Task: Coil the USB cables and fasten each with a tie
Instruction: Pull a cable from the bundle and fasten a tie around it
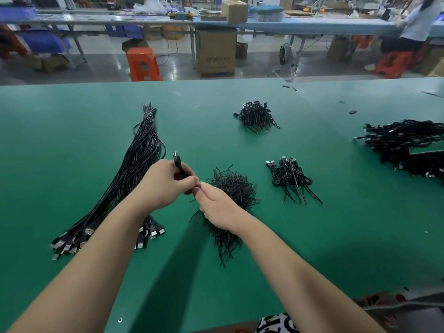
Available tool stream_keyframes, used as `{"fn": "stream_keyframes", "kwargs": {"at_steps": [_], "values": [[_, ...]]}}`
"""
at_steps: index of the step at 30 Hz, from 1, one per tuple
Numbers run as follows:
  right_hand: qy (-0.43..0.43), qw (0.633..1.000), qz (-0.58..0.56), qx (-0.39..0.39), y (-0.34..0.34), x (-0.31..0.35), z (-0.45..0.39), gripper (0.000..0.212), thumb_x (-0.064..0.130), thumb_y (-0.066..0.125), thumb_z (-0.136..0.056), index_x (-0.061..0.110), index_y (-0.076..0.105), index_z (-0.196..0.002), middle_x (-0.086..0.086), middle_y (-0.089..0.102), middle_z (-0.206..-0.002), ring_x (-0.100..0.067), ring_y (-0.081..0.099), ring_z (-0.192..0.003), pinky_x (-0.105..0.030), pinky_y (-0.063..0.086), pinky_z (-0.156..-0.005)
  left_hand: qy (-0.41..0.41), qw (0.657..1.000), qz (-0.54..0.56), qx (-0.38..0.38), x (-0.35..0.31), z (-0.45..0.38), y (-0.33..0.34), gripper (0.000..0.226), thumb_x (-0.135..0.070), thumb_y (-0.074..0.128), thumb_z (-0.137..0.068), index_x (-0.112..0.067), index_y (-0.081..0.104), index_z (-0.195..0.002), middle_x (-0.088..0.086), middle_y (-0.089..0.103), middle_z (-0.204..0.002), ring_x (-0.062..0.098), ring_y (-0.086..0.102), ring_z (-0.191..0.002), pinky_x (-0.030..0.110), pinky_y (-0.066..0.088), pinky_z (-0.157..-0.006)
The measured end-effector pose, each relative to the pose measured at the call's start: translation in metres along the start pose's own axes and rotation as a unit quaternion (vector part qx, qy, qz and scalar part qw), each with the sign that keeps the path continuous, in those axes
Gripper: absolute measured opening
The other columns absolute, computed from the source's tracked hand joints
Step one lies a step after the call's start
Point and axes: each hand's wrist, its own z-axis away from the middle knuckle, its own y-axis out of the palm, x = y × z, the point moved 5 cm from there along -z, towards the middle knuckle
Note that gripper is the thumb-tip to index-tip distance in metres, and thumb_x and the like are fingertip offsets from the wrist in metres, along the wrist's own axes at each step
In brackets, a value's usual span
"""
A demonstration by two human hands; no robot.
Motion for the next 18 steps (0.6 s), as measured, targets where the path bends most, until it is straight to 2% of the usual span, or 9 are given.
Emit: {"fn": "stream_keyframes", "kwargs": {"at_steps": [3,6,8,10,11,13,14,15,18], "values": [[-0.036,0.996,0.071,-0.031,-0.004,-0.001,0.001,0.026,0.032,0.031,-0.109,0.032,0.052,-0.092,0.011,0.045,-0.069,0.002,0.041,-0.05,-0.016,0.031,-0.048,-0.029,0.998,0.058,-0.004,0.004,-0.003,0.003,0.022,-0.02,0.068,-0.087,-0.021,0.07,-0.066,-0.004,0.06,-0.051,0.012,0.041,-0.042,0.023,0.034,-0.043],[-0.022,0.997,0.065,-0.043,-0.01,-0.008,-0.004,0.029,0.034,0.032,-0.108,0.024,0.053,-0.091,0.008,0.048,-0.07,-0.002,0.038,-0.052,-0.027,0.035,-0.052,-0.043,0.989,0.142,-0.005,0.007,-0.006,0.012,0.014,-0.019,0.07,-0.089,-0.018,0.072,-0.075,-0.004,0.05,-0.052,0.015,0.036,-0.046,0.023,0.031,-0.044],[0.004,0.998,0.014,-0.061,-0.014,-0.015,-0.006,0.03,0.035,0.033,-0.107,0.018,0.057,-0.099,0.01,0.046,-0.067,-0.005,0.037,-0.053,-0.028,0.033,-0.053,-0.035,0.966,0.255,0.025,0.009,-0.004,0.021,0.002,-0.012,0.07,-0.091,-0.013,0.072,-0.09,-0.003,0.048,-0.057,0.012,0.034,-0.047,0.022,0.03,-0.042],[0.023,0.995,-0.038,-0.089,-0.019,-0.022,-0.007,0.029,0.036,0.035,-0.106,0.021,0.053,-0.088,0.01,0.041,-0.065,-0.01,0.034,-0.056,-0.031,0.029,-0.056,-0.052,0.932,0.355,0.059,0.02,-0.003,0.033,0.019,-0.005,0.069,-0.091,-0.008,0.065,-0.11,-0.003,0.051,-0.065,0.011,0.036,-0.05,0.022,0.032,-0.044],[0.031,0.993,-0.048,-0.102,-0.022,-0.026,-0.007,0.03,0.037,0.036,-0.106,0.023,0.049,-0.082,0.01,0.038,-0.064,-0.011,0.032,-0.057,-0.032,0.027,-0.057,-0.072,0.936,0.338,0.059,0.031,-0.002,0.04,0.024,-0.006,0.069,-0.091,-0.01,0.063,-0.114,-0.003,0.055,-0.069,0.011,0.04,-0.053,0.022,0.035,-0.047],[0.043,0.991,-0.053,-0.113,-0.027,-0.031,-0.006,0.032,0.039,0.036,-0.106,0.022,0.045,-0.08,0.011,0.036,-0.063,-0.011,0.03,-0.057,-0.032,0.026,-0.058,-0.104,0.987,0.118,0.024,0.057,-0.002,0.052,0.022,-0.016,0.071,-0.091,-0.016,0.066,-0.112,-0.005,0.062,-0.081,0.011,0.052,-0.065,0.024,0.044,-0.06],[0.046,0.991,-0.059,-0.113,-0.028,-0.033,-0.006,0.032,0.04,0.036,-0.106,0.022,0.045,-0.08,0.013,0.035,-0.061,-0.011,0.03,-0.056,-0.032,0.027,-0.058,-0.118,0.993,-0.004,0.011,0.069,-0.001,0.06,0.02,-0.021,0.071,-0.091,-0.016,0.067,-0.11,-0.004,0.065,-0.088,0.011,0.057,-0.073,0.026,0.046,-0.068],[0.049,0.99,-0.068,-0.111,-0.029,-0.034,-0.005,0.033,0.04,0.036,-0.106,0.021,0.045,-0.08,0.013,0.035,-0.06,-0.011,0.03,-0.055,-0.033,0.028,-0.058,-0.137,0.988,-0.076,0.009,0.08,0.002,0.068,0.021,-0.025,0.07,-0.091,-0.016,0.068,-0.11,-0.003,0.066,-0.094,0.013,0.06,-0.081,0.026,0.047,-0.075],[0.055,0.989,-0.075,-0.114,-0.03,-0.034,-0.005,0.033,0.039,0.036,-0.107,0.02,0.047,-0.082,0.006,0.039,-0.068,-0.014,0.034,-0.06,-0.039,0.033,-0.065,-0.176,0.977,-0.118,0.016,0.104,0.009,0.093,0.029,-0.033,0.07,-0.09,-0.017,0.066,-0.113,0.0,0.065,-0.108,0.019,0.062,-0.098,0.033,0.051,-0.09]]}}
